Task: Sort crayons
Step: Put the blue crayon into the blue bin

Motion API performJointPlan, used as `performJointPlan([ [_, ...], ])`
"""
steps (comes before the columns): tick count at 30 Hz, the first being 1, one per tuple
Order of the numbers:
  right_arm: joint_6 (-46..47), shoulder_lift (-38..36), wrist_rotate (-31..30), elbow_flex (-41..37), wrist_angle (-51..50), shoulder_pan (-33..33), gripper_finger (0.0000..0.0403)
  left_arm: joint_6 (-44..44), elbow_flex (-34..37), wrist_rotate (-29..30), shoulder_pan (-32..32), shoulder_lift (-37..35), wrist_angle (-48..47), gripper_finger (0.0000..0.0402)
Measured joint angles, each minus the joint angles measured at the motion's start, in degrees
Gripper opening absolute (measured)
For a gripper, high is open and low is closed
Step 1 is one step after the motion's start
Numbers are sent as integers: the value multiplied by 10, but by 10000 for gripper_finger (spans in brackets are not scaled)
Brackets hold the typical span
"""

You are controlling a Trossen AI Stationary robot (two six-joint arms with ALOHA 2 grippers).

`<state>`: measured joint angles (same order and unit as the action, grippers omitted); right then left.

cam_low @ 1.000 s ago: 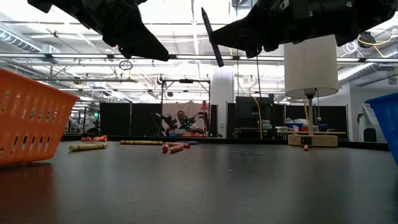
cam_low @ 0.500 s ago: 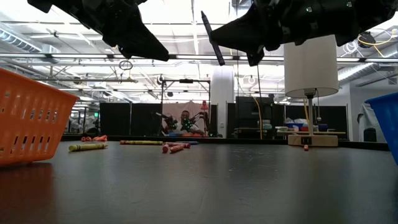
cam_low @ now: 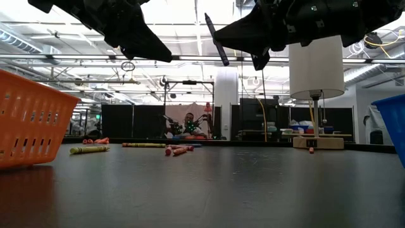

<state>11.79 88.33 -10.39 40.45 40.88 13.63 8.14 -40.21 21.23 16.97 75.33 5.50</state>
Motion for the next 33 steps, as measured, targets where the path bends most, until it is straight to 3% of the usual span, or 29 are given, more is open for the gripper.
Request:
performJointPlan([
  [14,11,0,-1,37,-31,43,0,-14,0,0,0,0,0,109],
  [20,48,0,-10,134,-226,74,0,-14,0,0,0,0,0,109],
  [25,150,0,-51,234,-426,111,0,-14,0,0,0,0,0,109],
  [33,341,-1,-113,339,-617,190,0,-15,0,-28,0,0,0,109],
])
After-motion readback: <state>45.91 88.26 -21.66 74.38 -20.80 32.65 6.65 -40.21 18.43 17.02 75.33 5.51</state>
